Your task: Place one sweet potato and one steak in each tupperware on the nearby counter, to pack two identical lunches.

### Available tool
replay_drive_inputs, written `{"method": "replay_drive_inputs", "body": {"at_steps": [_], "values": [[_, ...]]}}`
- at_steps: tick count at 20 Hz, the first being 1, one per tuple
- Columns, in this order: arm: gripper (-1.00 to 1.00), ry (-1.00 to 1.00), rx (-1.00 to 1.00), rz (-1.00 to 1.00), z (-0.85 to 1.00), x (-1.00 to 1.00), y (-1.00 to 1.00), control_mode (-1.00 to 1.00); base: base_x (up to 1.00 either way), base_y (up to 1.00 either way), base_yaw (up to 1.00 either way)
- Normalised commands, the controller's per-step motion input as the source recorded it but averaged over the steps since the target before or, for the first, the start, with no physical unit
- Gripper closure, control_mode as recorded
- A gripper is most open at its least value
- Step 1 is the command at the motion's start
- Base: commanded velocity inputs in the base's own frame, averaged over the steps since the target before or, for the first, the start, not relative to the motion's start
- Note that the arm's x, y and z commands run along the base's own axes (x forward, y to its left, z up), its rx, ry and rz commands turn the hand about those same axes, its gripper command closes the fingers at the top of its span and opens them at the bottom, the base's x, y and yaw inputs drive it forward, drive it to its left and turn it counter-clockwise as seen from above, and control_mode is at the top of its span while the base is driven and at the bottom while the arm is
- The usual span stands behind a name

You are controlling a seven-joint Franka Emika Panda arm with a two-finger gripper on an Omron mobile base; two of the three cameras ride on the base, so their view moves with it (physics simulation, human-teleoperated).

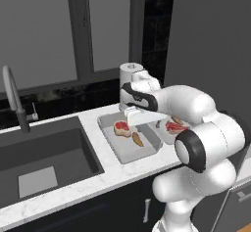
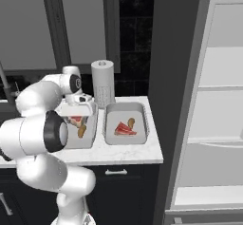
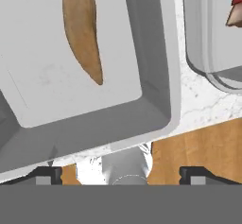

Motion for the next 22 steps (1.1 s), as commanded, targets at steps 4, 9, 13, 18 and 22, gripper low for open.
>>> {"method": "replay_drive_inputs", "body": {"at_steps": [4, 9, 13, 18, 22], "values": [[-1.0, -0.05, 0.0, 0.02, 0.34, -1.0, -0.1, -1.0, 0.0, 0.0, 0.0], [-1.0, -0.13, 0.0, 0.04, 0.77, -0.9, -0.07, -1.0, 0.0, 0.0, 0.0], [-1.0, -0.11, 0.0, 0.03, 1.0, -0.5, 0.0, -1.0, 0.0, 0.0, 0.0], [-1.0, -0.06, 0.04, 0.0, 0.31, -0.58, 0.0, -1.0, 0.0, 0.0, 0.0], [-1.0, -0.04, 0.05, 0.05, 0.0, -0.8, -0.01, -1.0, 0.0, 0.0, 0.0]]}}
